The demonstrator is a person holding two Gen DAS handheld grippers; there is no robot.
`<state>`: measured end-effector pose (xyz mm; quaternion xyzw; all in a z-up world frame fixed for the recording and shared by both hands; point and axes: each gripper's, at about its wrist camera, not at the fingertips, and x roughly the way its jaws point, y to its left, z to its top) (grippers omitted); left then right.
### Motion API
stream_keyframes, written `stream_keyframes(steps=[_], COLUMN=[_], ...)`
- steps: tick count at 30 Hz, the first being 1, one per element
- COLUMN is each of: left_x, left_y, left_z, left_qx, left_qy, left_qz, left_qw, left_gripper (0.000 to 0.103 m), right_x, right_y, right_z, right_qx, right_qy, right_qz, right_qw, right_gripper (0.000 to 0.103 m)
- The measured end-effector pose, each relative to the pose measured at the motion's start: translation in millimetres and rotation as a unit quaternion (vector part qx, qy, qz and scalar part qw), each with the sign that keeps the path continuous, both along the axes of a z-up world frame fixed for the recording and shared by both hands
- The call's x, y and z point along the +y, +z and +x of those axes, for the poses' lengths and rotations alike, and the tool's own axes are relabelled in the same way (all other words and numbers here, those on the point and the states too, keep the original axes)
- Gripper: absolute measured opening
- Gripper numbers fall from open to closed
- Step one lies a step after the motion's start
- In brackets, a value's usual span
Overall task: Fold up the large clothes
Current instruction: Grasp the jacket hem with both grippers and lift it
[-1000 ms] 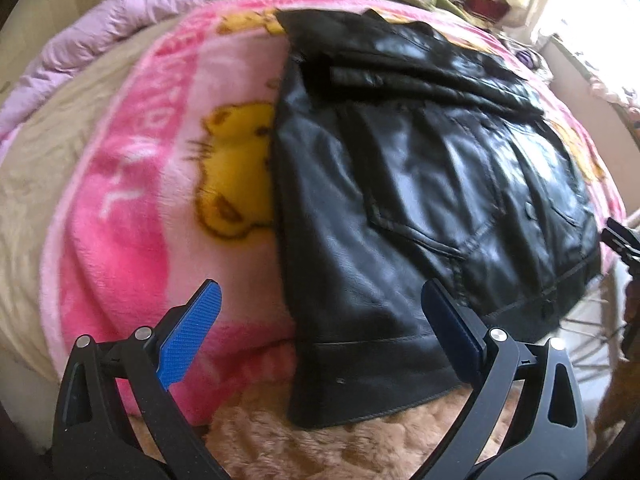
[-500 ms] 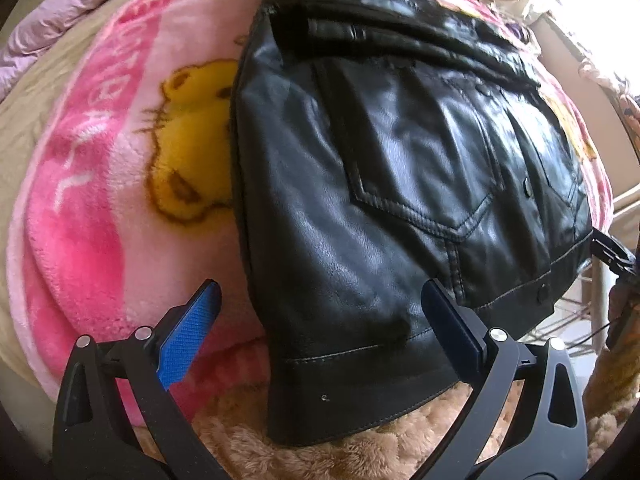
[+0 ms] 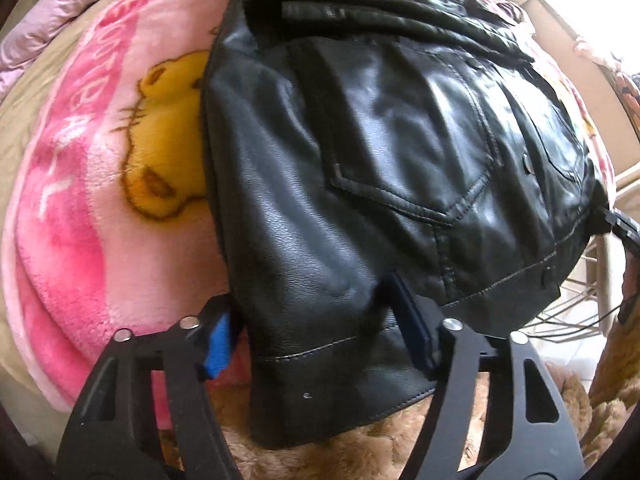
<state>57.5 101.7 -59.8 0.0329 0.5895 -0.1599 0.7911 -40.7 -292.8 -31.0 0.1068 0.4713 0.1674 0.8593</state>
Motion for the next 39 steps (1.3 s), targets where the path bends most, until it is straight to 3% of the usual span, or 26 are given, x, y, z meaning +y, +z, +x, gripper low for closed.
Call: stream_keyframes(steps=[3,6,8,10,15,25,39], left_x=[-4,-6,-2,3,9,20,30], left_y=[2,7,14,22,55,103,141], left_z=[-3,-7,-10,-13,-18,1,35], left_qx=[-0.009,-0.031,-0.047,-0.059,-0.101,-0.165,-0.198], left_qy=[-0.008,-0.01,-0.001,0.006,0.017,0.072,0.111], left_qz=[0.003,0.007,-0.009,-0.037,-0.089,-0.167,-0.195], left_qw=[0.9999,0.9994,0.9989,0.9976,0.9908,0.9693,0.9543], left_gripper=[0.044,0.025,0.012,0.007,0.006,0.006,0.008], right_x=[-5,-4,-4,-3,-11,-40,-51], right_y=[22,44,56,66,86,101,121], right_z=[-2,-3,1,5,13,34,64], right_qx=[-0.039,-0.075,-0.092,-0.109,-0.149,-0.161,-0.17], right_qy=[-0.002,-0.006,-0.008,-0.008,-0.017,-0.073,-0.109], right_qz=[0.035,0.044,0.045,0.047,0.064,0.124,0.162], right_qw=[0.999,0.996,0.995,0.993,0.987,0.976,0.966], right_gripper=[0.015,0.015,0.015,0.015,0.014,0.011,0.01])
